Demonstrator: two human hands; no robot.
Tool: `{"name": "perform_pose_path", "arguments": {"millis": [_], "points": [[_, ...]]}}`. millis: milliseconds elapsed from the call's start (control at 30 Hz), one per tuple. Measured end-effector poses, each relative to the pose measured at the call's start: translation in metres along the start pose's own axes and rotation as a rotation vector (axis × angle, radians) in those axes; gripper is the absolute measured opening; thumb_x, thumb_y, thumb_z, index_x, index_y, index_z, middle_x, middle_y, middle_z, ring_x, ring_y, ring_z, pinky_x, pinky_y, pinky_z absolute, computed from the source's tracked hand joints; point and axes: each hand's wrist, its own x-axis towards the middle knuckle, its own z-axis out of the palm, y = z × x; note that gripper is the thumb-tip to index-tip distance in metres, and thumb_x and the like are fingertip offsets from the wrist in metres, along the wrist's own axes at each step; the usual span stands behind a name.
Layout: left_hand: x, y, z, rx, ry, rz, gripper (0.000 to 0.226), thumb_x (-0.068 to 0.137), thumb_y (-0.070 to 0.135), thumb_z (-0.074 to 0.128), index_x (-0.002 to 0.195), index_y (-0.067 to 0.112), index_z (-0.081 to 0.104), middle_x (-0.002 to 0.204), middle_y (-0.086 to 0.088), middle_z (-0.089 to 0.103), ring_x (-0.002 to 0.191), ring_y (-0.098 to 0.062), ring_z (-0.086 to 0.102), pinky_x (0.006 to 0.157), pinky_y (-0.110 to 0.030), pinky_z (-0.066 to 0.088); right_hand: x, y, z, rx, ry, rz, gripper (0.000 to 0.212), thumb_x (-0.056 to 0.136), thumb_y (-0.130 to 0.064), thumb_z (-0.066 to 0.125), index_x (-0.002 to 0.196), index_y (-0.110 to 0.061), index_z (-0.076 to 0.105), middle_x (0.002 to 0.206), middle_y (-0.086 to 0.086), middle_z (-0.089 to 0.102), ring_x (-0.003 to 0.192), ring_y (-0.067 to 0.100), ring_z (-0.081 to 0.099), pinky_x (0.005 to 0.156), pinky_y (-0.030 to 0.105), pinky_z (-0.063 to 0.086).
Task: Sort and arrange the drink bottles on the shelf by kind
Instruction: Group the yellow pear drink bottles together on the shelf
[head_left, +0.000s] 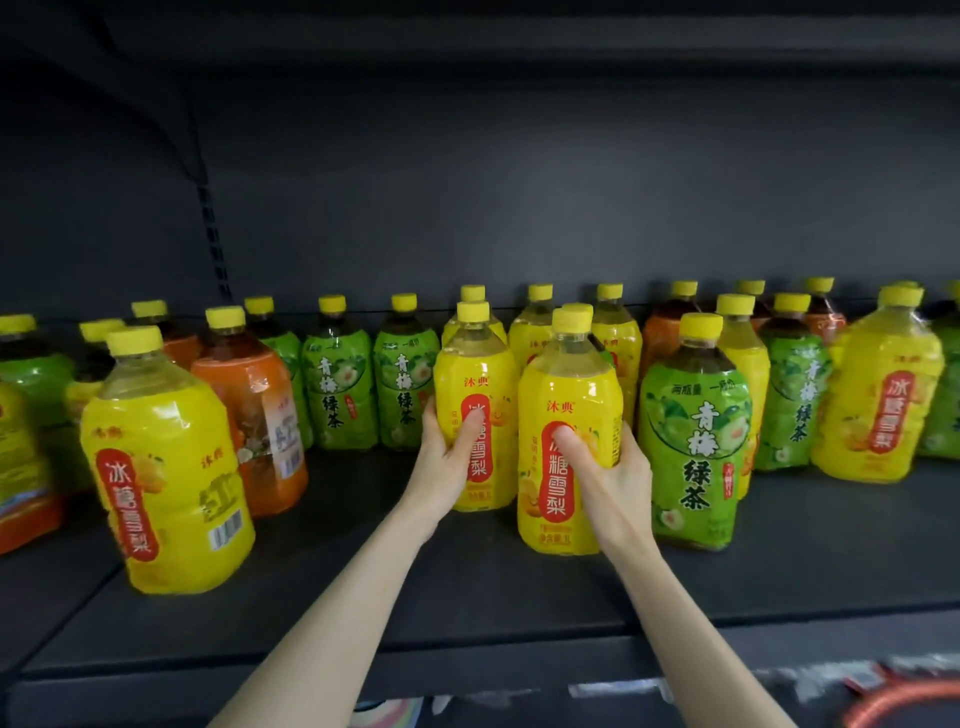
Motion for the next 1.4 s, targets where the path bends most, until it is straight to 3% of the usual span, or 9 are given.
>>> {"name": "perform_pose_path", "arguments": {"millis": [233, 367, 467, 633, 867, 967, 1167, 1300, 1400], "points": [[0.015, -0.009, 0.003, -0.099, -0.035, -0.007, 0.069, 0.09, 0.047, 0.048, 0.148, 0.033, 0.012, 0.138, 0.005, 0.044, 0.124, -0.015, 0.047, 0.094, -0.035, 0.045, 0.0, 0.003, 0.0, -0.016, 0.047, -0.018, 0.055, 0.063, -0.05, 0.07, 0.112, -0.029, 0.057, 0.097, -0.009, 0.07, 0.082, 0.002, 0.07, 0.06, 0.016, 0.054], [0.023, -0.012, 0.007, -0.105, -0.007, 0.008, 0.068, 0.091, 0.045, 0.049, 0.148, 0.03, 0.014, 0.139, 0.002, 0.044, 0.125, -0.017, 0.046, 0.102, -0.042, 0.043, 0.0, 0.003, 0.0, -0.027, 0.052, -0.005, 0.052, 0.06, -0.053, 0.067, 0.107, -0.034, 0.056, 0.098, -0.009, 0.069, 0.085, 0.009, 0.07, 0.067, 0.021, 0.055], [0.028, -0.012, 0.008, -0.086, 0.013, 0.015, 0.067, 0.091, 0.044, 0.049, 0.147, 0.028, 0.015, 0.138, 0.0, 0.045, 0.124, -0.017, 0.047, 0.1, -0.04, 0.044, 0.001, 0.003, 0.0, -0.034, 0.046, 0.004, 0.05, 0.06, -0.054, 0.066, 0.105, -0.036, 0.054, 0.099, -0.01, 0.068, 0.089, 0.01, 0.068, 0.07, 0.024, 0.055], [0.034, -0.014, 0.008, -0.051, 0.041, 0.008, 0.068, 0.092, 0.045, 0.048, 0.148, 0.028, 0.014, 0.139, 0.0, 0.044, 0.125, -0.019, 0.046, 0.101, -0.043, 0.043, 0.003, 0.007, -0.001, -0.04, 0.043, 0.005, 0.061, 0.067, -0.055, 0.075, 0.118, -0.029, 0.054, 0.102, -0.007, 0.069, 0.09, 0.012, 0.069, 0.07, 0.024, 0.056], [0.042, -0.015, 0.008, -0.039, 0.052, 0.013, 0.066, 0.093, 0.043, 0.048, 0.147, 0.027, 0.013, 0.139, -0.001, 0.042, 0.126, -0.018, 0.044, 0.102, -0.042, 0.041, 0.005, 0.012, -0.002, -0.036, 0.034, 0.004, 0.06, 0.064, -0.051, 0.069, 0.118, -0.031, 0.054, 0.102, -0.008, 0.069, 0.09, 0.011, 0.07, 0.068, 0.023, 0.056], [0.046, -0.016, 0.008, -0.029, 0.047, 0.017, 0.065, 0.094, 0.042, 0.046, 0.147, 0.028, 0.012, 0.139, -0.001, 0.04, 0.125, -0.018, 0.043, 0.101, -0.039, 0.041, 0.006, 0.012, -0.002, -0.039, 0.035, 0.0, 0.069, 0.059, -0.058, 0.07, 0.12, -0.029, 0.054, 0.103, -0.007, 0.069, 0.09, 0.012, 0.07, 0.072, 0.025, 0.057], [0.048, -0.017, 0.007, -0.033, 0.042, 0.035, 0.063, 0.095, 0.04, 0.045, 0.147, 0.027, 0.011, 0.136, 0.001, 0.04, 0.122, -0.014, 0.042, 0.098, -0.036, 0.04, 0.007, 0.013, -0.002, -0.047, 0.037, -0.014, 0.066, 0.064, -0.052, 0.068, 0.123, -0.026, 0.053, 0.104, -0.007, 0.069, 0.091, 0.013, 0.069, 0.073, 0.026, 0.057], [0.048, -0.016, 0.005, -0.02, 0.024, 0.028, 0.064, 0.094, 0.042, 0.045, 0.147, 0.028, 0.012, 0.139, -0.001, 0.04, 0.124, -0.017, 0.043, 0.1, -0.039, 0.04, 0.005, 0.013, -0.001, -0.052, 0.042, -0.026, 0.079, 0.056, -0.064, 0.068, 0.123, -0.027, 0.053, 0.105, -0.006, 0.069, 0.091, 0.012, 0.07, 0.075, 0.029, 0.058], [0.044, -0.012, 0.0, 0.01, 0.028, -0.013, 0.065, 0.092, 0.045, 0.05, 0.146, 0.026, 0.02, 0.137, -0.001, 0.045, 0.122, -0.018, 0.047, 0.096, -0.037, 0.043, 0.003, 0.01, -0.001, -0.061, 0.031, -0.015, 0.069, 0.065, -0.06, 0.076, 0.121, -0.028, 0.051, 0.105, -0.005, 0.068, 0.092, 0.013, 0.069, 0.075, 0.029, 0.057]]}}
